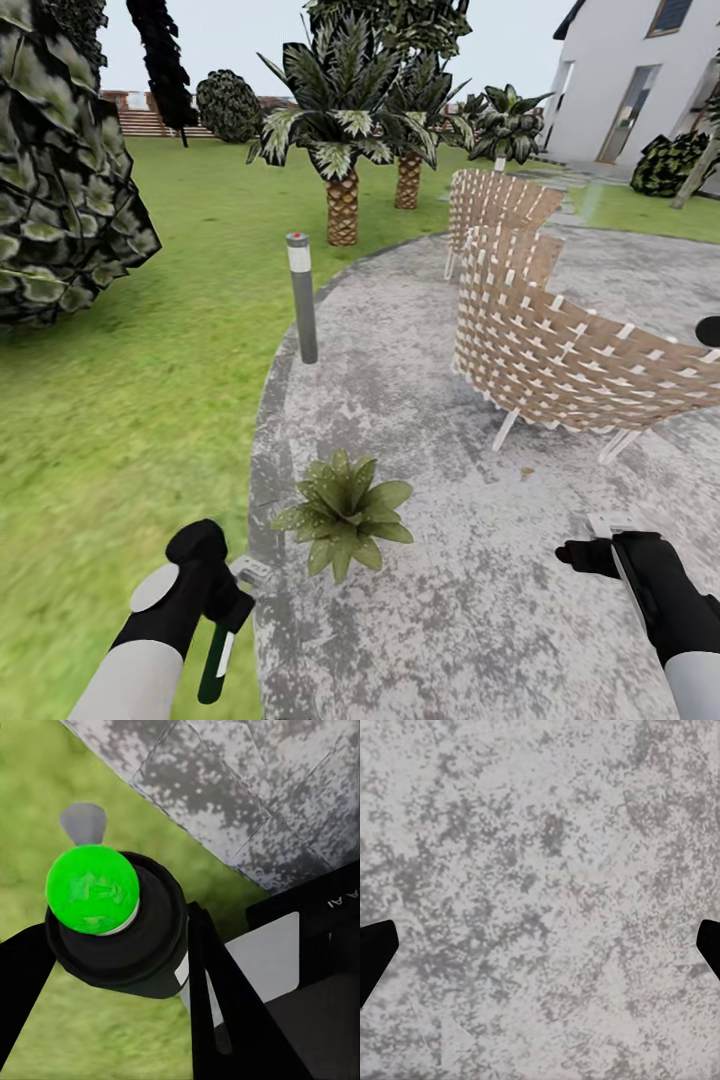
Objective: Pick up the pesticide atomizer in the garden and spray insectifuge to fully cover both potted plants in the garden.
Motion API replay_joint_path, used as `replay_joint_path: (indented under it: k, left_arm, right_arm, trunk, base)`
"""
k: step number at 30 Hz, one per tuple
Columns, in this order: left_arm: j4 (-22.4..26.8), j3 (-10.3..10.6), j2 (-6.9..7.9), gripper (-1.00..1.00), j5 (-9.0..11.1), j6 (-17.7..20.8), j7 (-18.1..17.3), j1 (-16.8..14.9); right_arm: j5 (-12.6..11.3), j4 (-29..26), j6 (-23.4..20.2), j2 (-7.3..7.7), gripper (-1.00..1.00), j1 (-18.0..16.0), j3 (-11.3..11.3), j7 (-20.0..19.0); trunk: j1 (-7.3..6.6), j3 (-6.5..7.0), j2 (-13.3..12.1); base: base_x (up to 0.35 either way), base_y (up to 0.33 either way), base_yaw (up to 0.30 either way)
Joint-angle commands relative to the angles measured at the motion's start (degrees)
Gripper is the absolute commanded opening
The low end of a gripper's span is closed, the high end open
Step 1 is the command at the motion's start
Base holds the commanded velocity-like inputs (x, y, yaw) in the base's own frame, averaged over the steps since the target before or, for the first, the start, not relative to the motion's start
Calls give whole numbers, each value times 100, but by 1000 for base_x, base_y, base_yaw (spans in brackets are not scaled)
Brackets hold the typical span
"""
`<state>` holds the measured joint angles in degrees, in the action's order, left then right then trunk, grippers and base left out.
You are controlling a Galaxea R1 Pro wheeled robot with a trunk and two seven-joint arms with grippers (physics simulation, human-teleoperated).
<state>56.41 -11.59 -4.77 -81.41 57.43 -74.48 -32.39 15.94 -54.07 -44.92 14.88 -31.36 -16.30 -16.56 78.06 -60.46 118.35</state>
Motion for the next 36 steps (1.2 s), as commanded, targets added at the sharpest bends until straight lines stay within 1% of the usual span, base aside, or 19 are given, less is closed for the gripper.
replay_joint_path:
  k: [1, 12, 15, 20, 25, 27, 32, 36]
  left_arm:
    - [3, -55, -7, -100, -57, 49, -53, -5]
    - [25, -58, -7, -100, -103, 49, -54, -4]
    - [48, -47, -7, -100, -118, 49, -50, -4]
    - [78, -12, -7, -100, -127, 49, -49, -13]
    - [81, -30, -7, -100, -126, 49, -49, -19]
    - [81, -46, -7, -100, -112, 49, -53, -15]
    - [81, -70, -7, -100, -87, 49, -57, -6]
    - [81, -65, -7, -100, -92, 49, -58, -5]
  right_arm:
    - [55, -7, -17, -2, 100, -2, -7, -56]
    - [32, -1, -29, -16, 100, -2, 7, -17]
    - [26, 16, -38, -45, 100, -2, 4, -35]
    - [22, 13, -43, -47, 100, -2, -13, -48]
    - [15, 142, -43, -54, 100, -2, -8, -58]
    - [14, 259, -37, -55, 100, -2, 1, -57]
    - [14, 299, -39, -53, 100, -2, 3, -57]
    - [21, 281, -43, -47, 100, -2, -5, -57]
  trunk:
    - [-1, -6, 2]
    - [-1, -7, 2]
    - [-1, -7, 2]
    - [-1, -7, 2]
    - [-1, -7, 2]
    - [-1, -7, 2]
    - [-1, -7, 2]
    - [-1, -7, 2]
  base:
    - [0, 0, 64]
    - [7, -6, 6]
    - [194, -179, 0]
    - [241, -237, 0]
    - [62, -263, 0]
    - [6, -130, 127]
    - [1, -22, 217]
    - [0, -1, 40]
